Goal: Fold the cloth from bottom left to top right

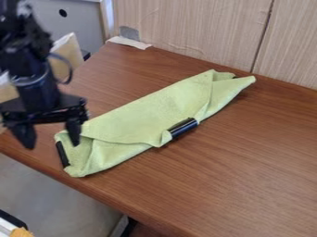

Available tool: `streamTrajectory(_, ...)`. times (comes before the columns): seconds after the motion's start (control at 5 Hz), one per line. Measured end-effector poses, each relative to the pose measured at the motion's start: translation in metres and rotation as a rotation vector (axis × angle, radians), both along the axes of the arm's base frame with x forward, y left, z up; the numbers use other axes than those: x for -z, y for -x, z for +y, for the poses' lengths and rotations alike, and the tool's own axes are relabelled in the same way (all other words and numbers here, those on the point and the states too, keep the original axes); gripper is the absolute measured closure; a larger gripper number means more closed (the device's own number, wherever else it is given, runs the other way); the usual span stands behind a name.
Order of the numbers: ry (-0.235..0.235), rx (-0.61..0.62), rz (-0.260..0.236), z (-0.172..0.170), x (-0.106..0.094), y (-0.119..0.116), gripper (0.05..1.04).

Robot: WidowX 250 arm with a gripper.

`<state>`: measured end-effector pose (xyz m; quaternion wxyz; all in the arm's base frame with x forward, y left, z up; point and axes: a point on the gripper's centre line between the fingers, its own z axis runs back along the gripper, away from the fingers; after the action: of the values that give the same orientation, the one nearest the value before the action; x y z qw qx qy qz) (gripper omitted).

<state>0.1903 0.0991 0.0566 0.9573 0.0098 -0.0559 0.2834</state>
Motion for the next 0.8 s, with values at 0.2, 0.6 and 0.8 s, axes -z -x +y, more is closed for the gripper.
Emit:
streamTrajectory(0.2,0.015,-0.055,0.02,0.01,0.018,0.009,0.083)
streamTrajectory(0.6,0.037,-0.112,0.027,0.015,0.05,0.003,0.083)
streamTrajectory(0.8,0.017,-0.084,0.039,0.009,0.056,-0.01,0.138)
